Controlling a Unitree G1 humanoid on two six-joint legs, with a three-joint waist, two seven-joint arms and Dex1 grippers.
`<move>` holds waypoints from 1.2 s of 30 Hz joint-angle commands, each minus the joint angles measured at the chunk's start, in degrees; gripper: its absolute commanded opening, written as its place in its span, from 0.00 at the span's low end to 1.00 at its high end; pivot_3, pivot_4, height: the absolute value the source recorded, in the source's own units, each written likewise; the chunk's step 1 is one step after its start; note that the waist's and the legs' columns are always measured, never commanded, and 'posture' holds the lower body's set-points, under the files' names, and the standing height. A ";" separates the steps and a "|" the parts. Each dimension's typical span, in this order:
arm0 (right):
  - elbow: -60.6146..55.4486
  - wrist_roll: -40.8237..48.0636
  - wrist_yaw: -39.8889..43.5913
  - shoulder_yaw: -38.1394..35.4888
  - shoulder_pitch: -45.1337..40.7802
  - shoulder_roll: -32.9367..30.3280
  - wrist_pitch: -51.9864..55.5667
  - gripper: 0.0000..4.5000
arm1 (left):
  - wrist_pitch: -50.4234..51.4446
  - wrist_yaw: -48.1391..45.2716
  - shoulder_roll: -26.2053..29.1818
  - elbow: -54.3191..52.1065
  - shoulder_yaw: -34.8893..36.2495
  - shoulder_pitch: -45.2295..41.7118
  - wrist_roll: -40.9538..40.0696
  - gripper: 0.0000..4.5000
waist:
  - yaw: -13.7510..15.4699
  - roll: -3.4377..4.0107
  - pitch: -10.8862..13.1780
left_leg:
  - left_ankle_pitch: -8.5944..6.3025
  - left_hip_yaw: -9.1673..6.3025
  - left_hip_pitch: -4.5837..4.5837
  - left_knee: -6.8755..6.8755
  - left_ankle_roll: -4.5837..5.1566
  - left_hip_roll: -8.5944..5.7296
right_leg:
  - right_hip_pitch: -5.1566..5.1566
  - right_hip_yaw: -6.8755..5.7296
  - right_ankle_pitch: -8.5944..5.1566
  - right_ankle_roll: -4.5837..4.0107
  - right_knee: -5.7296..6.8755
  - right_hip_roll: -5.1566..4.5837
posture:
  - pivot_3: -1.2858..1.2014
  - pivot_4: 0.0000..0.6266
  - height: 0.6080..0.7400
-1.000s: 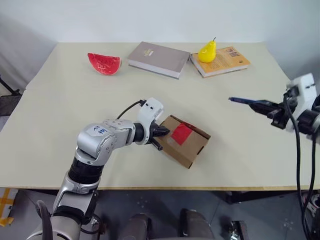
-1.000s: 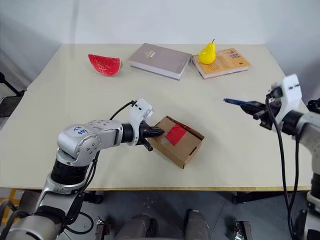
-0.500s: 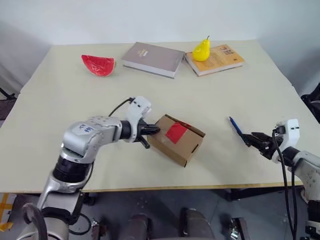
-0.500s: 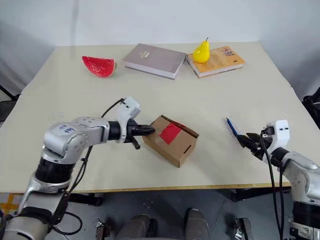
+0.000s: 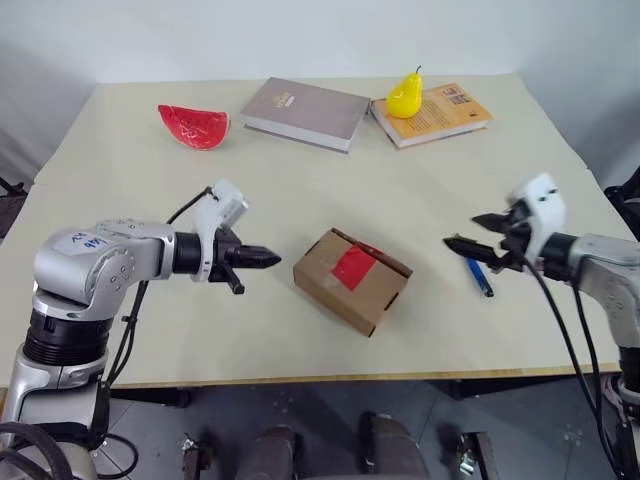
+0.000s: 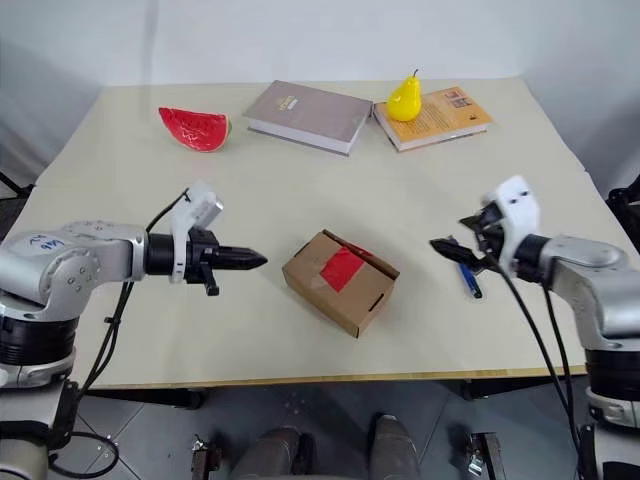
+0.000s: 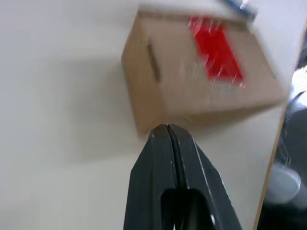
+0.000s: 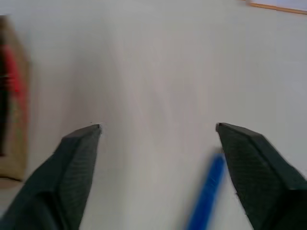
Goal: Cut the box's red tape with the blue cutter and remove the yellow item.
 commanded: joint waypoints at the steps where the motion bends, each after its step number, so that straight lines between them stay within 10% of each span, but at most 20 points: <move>1: 2.72 -4.95 1.55 6.27 -6.09 2.26 -3.82 0.55 | 1.39 1.05 0.40 -4.24 -0.20 3.59 -0.70 0.00 | -0.02 -0.07 0.04 | 0.00 0.00 -0.04 -0.01 0.00 0.00 | -0.07 -0.02 0.00 0.00 0.03 0.00 | 0.52 0.24 1.00; 8: 12.65 -13.18 8.94 16.19 -11.35 4.99 -12.95 0.02 | 2.12 5.10 -3.87 -9.17 -0.19 8.88 -1.40 0.00 | 0.30 -0.10 0.05 | 0.01 -0.37 -0.83 0.10 0.01 -0.18 | -0.75 -0.33 0.01 0.01 0.28 -0.07 | 0.52 0.24 1.00; 17: 4.20 -12.44 17.13 20.18 -12.07 7.82 -9.29 0.01 | -5.24 19.62 -20.39 -3.78 3.63 5.76 4.75 0.00 | 0.12 -0.18 0.10 | 0.03 -0.45 -0.88 0.40 0.04 -0.28 | -0.69 -0.75 0.06 0.11 0.38 -0.11 | 0.52 0.24 1.00; 36: -2.62 -15.81 7.71 19.38 -9.86 13.57 -0.34 0.01 | -6.32 16.17 -16.33 1.44 3.26 2.96 6.56 0.00 | 0.03 -0.18 0.10 | 0.00 -0.55 -0.88 0.73 -0.02 -0.35 | -0.62 -0.73 0.06 0.11 0.63 -0.14 | 0.52 0.24 1.00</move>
